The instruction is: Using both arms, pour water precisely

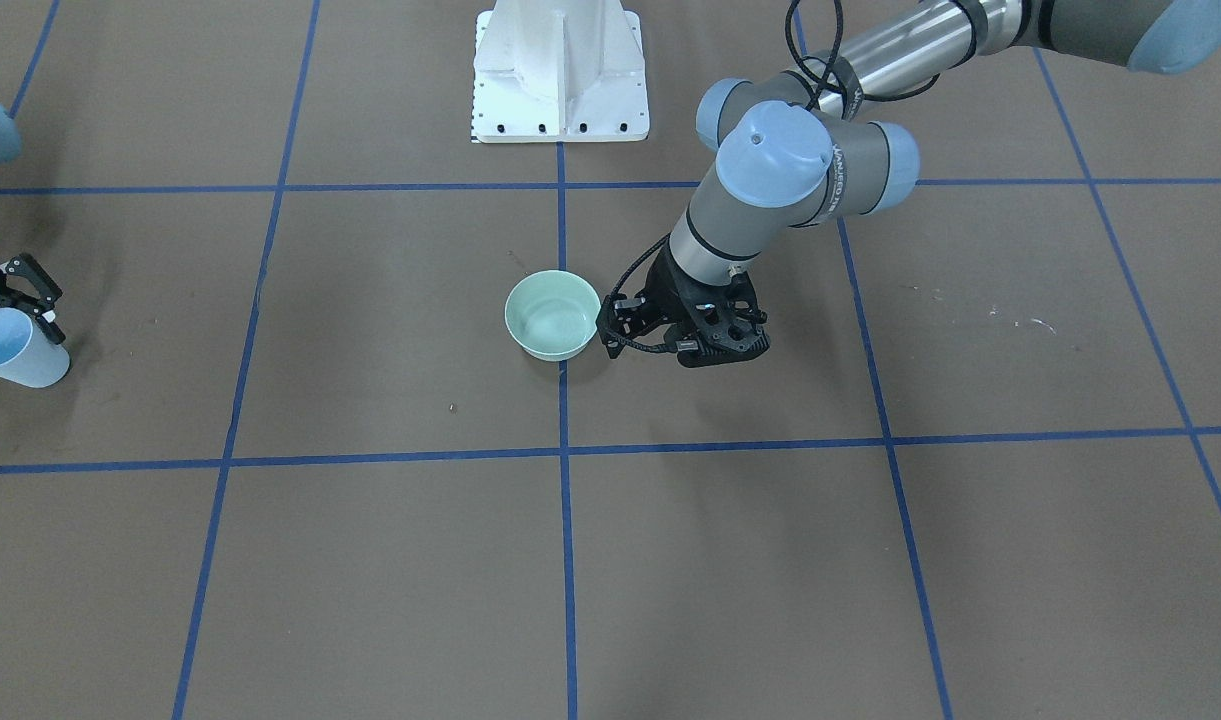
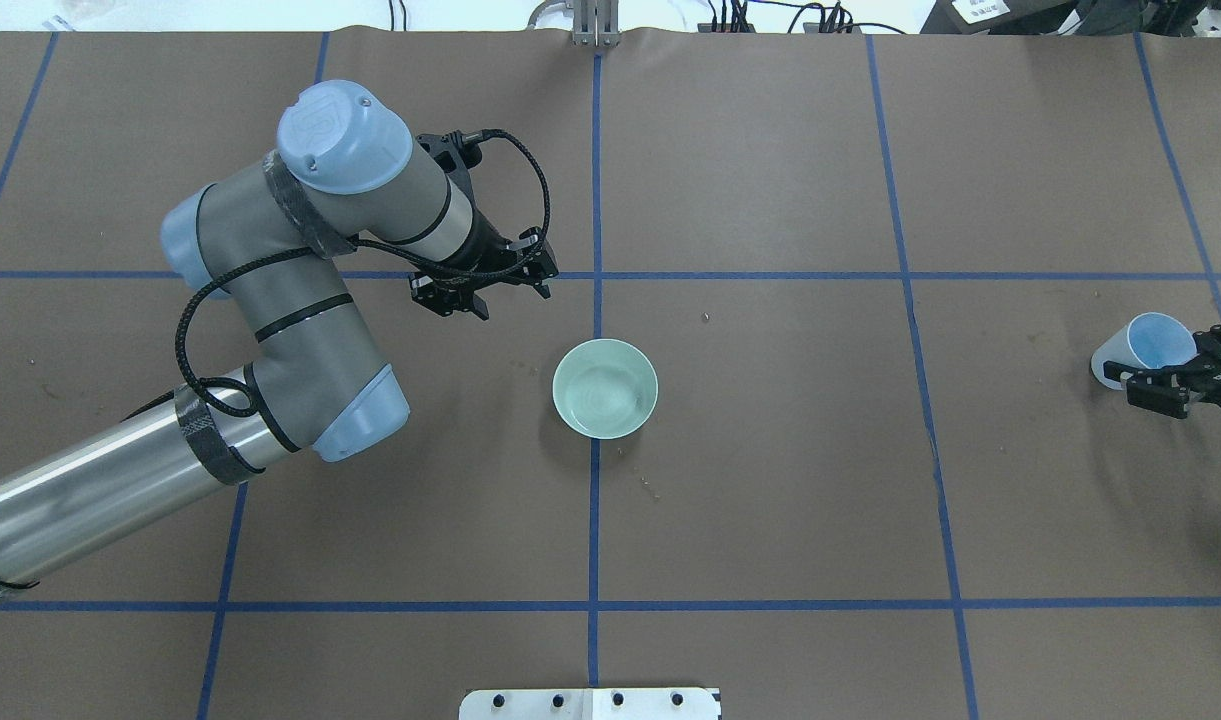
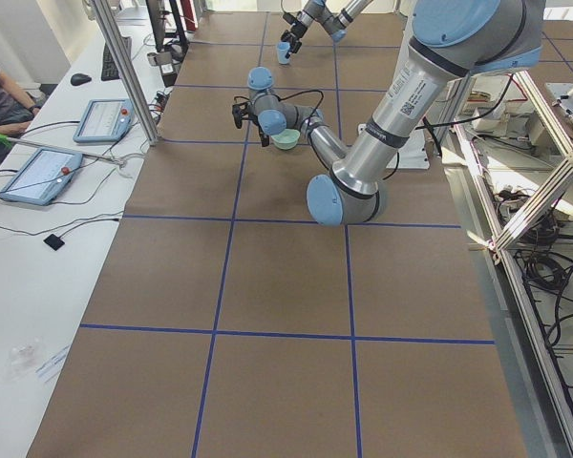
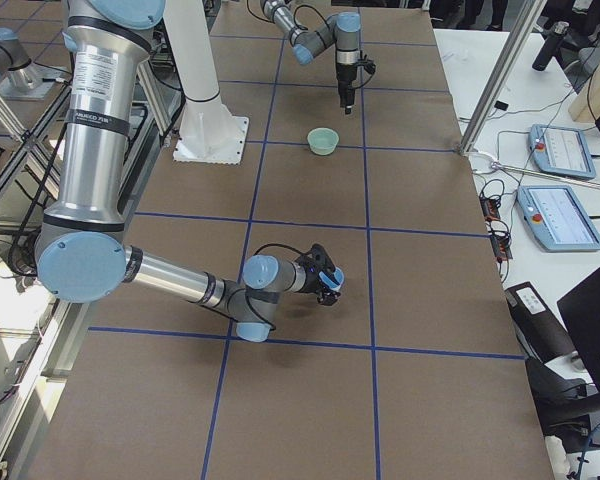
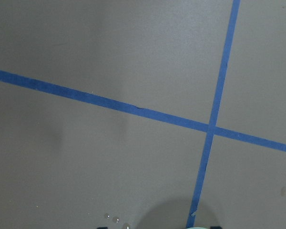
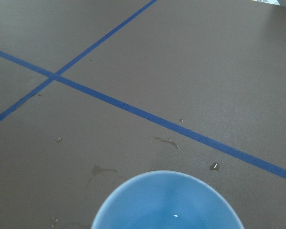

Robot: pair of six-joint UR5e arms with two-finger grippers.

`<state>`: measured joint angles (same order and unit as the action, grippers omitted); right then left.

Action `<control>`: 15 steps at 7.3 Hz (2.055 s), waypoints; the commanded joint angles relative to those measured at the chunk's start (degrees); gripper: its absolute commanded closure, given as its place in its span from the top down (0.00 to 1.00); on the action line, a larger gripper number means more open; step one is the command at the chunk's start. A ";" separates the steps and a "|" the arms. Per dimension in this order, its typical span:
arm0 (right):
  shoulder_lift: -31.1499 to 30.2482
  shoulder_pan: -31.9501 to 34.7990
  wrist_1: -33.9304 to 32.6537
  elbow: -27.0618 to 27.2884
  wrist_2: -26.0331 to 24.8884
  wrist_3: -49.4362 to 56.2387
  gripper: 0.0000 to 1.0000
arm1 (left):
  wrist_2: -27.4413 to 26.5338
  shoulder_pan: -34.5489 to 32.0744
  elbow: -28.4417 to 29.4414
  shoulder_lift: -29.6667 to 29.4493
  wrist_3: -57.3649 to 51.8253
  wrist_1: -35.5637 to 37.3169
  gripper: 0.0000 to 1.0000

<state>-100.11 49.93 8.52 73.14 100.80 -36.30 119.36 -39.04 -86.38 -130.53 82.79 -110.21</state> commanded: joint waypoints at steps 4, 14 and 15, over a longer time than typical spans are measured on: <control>0.35 0.08 -0.09 2.26 0.53 -0.08 0.03 | 0.97 -0.68 -0.37 0.10 0.00 0.09 0.77; 24.75 -10.08 -62.76 30.02 -4.02 -0.35 0.00 | 13.61 -12.54 -4.85 10.46 -12.38 -0.17 0.81; 25.83 -12.81 -68.32 33.00 -5.34 -0.35 0.00 | 14.23 -13.42 -4.76 10.90 -13.44 -0.18 0.81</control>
<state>-76.91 40.64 -51.89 102.95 97.34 -36.65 132.37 -51.08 -91.08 -120.72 71.08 -110.36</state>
